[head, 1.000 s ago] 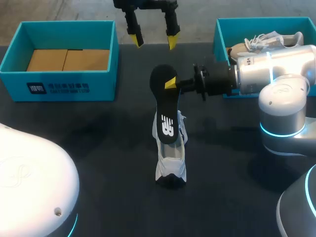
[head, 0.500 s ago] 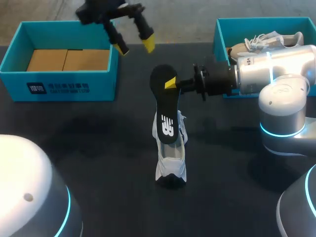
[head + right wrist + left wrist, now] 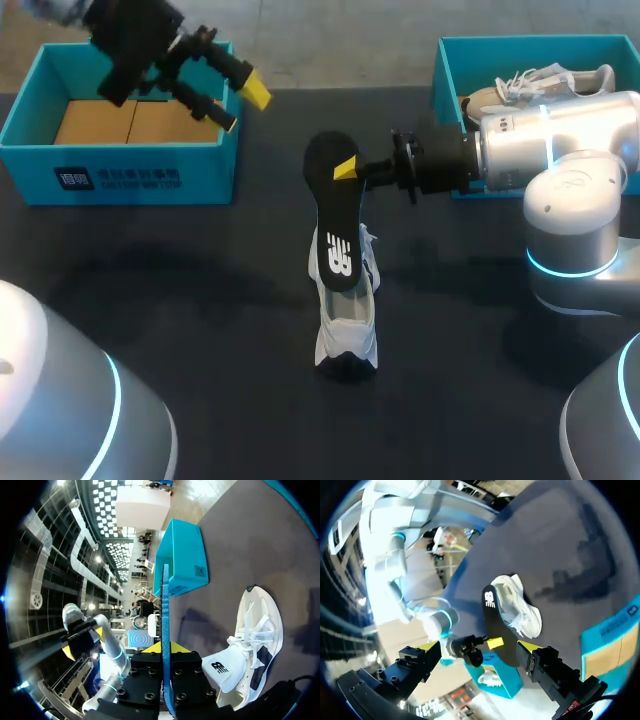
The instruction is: Take the shoe out of the shoebox, open the shoe tongue, remove and reinsert the insole, then place the shoe into the shoebox
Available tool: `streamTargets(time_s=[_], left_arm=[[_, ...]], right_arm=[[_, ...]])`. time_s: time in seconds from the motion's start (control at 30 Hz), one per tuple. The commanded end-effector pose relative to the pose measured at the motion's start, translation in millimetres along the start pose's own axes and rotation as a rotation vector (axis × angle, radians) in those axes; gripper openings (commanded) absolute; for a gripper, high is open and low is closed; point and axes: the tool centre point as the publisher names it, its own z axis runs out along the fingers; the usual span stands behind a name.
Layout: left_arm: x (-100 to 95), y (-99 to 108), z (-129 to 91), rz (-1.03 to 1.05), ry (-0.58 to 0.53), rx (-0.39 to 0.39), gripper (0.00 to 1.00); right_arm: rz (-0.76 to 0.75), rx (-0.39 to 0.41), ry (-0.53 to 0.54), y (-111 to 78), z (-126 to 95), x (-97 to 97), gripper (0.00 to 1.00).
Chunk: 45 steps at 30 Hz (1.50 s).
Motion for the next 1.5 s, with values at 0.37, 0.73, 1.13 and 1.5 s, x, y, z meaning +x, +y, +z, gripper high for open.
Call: streamTargets(time_s=[0.37, 0.73, 1.13, 1.5], left_arm=[[29.0, -7.2, 7.4, -0.121, -0.222, -0.601, 1.0], [50.7, 0.5, 12.6, -0.231, -0.323, -0.644, 1.0], [63.0, 6.6, 4.7, -0.287, -0.4, -0.538, 1.0], [75.4, -2.0, 9.3, -0.168, -0.485, -0.499, 1.0]], right_arm=[[-0.001, -0.002, -0.001, -0.8, 0.8, -0.1, 0.0], [-0.001, -0.002, -0.001, -0.8, 0.8, -0.1, 0.0], [-0.001, -0.002, -0.001, -0.8, 0.8, -0.1, 0.0], [-0.001, -0.002, -0.001, -0.8, 0.8, -0.1, 0.0]])
